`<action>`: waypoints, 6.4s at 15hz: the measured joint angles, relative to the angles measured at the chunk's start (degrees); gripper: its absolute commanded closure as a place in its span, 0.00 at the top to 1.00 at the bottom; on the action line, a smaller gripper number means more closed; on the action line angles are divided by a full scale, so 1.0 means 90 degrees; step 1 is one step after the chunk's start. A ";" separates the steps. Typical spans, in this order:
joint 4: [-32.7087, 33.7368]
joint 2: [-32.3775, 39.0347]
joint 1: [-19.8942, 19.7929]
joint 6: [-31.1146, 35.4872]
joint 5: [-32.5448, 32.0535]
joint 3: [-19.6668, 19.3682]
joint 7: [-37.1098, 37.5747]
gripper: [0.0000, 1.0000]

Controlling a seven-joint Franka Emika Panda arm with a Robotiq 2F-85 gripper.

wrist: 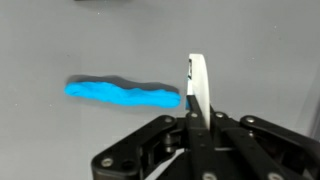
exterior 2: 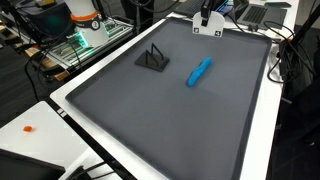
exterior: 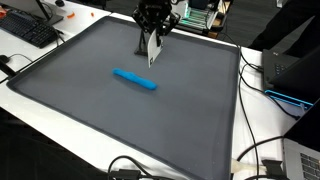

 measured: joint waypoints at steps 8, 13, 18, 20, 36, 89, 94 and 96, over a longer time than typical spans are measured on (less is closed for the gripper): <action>0.0360 0.0693 0.0073 0.0040 -0.0046 -0.0021 0.0060 0.01; 0.0603 0.1070 0.0114 0.0227 -0.0146 -0.0103 0.0132 0.01; 0.0792 0.1361 0.0168 0.0428 -0.0352 -0.0235 0.0154 0.01; 0.0863 0.1459 0.0199 0.0489 -0.0412 -0.0275 0.0168 0.01; 0.1287 0.1960 0.0385 0.0580 -0.0719 -0.0444 0.0250 0.01; 0.1052 0.1491 0.0090 0.0174 -0.0075 -0.0449 0.0234 0.01; 0.1052 0.1596 0.0039 0.0173 -0.0208 -0.0477 0.0160 0.01; 0.1052 0.1651 0.0037 0.0173 -0.0240 -0.0477 0.0118 0.01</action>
